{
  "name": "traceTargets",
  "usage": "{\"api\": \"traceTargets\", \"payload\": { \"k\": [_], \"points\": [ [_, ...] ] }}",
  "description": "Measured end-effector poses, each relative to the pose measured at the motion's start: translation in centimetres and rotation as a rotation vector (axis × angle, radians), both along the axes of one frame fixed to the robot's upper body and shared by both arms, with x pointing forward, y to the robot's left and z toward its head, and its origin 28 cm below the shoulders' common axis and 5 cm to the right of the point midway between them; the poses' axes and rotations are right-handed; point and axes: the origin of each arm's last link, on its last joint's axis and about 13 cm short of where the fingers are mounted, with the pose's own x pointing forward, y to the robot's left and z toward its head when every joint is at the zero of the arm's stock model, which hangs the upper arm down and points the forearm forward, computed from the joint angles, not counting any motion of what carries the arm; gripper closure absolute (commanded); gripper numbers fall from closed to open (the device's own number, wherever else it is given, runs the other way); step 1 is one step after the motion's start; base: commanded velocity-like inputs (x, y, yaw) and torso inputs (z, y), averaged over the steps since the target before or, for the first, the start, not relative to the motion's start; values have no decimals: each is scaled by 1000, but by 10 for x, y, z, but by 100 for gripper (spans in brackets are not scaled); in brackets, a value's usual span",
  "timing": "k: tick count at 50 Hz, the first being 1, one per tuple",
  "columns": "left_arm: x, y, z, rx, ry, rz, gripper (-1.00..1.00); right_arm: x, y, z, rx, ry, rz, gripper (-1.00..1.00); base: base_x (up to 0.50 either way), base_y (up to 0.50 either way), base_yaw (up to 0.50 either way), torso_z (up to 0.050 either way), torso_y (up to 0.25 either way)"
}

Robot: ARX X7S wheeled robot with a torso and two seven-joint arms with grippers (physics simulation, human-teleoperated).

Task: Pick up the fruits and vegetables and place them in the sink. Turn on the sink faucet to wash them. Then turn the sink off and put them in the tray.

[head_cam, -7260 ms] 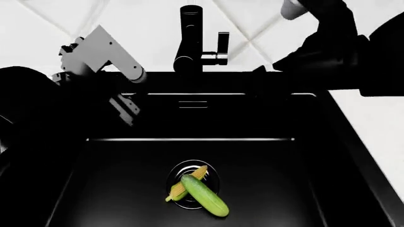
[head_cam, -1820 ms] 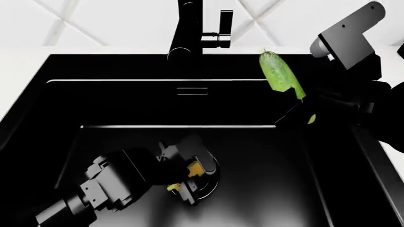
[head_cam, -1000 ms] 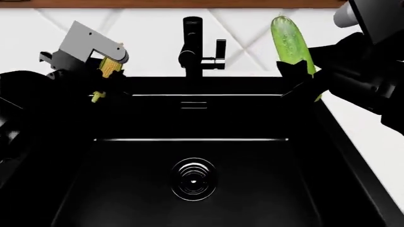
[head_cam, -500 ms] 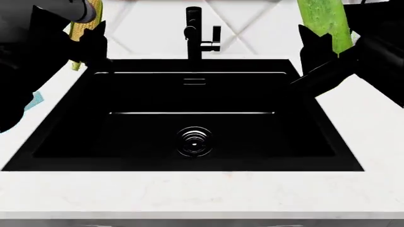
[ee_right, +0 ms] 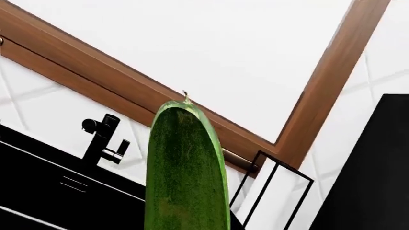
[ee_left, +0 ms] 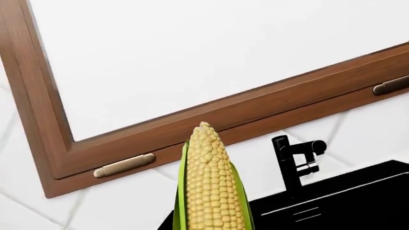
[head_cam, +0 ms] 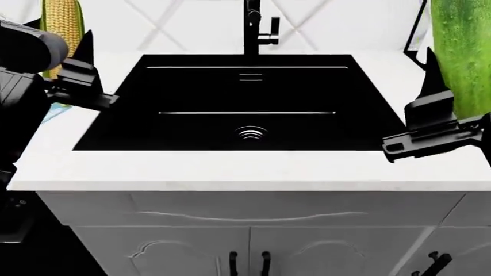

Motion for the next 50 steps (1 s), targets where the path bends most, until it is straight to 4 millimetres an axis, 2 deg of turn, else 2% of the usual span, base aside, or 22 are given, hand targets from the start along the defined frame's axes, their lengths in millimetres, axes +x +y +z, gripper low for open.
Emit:
{"api": "traceTargets", "payload": {
  "k": [6,15,37,50],
  "points": [
    [-2,4,-5,-26,-17,27,100,-5,-6,-3,83,-27,-7,100,-439,-223,0,0,0],
    [1,11,-15,-42,-2,55,100,-9,-14,-4,127,-42,-10,100,-144,-445,0,0,0],
    [10,22,-16,-31,3,87,100,8,-15,-3,62,-1,60,100,0,493,0,0,0],
    [19,22,-18,-27,4,66,100,27,-9,-3,32,38,132,100,0,500,0,0,0]
  ]
}}
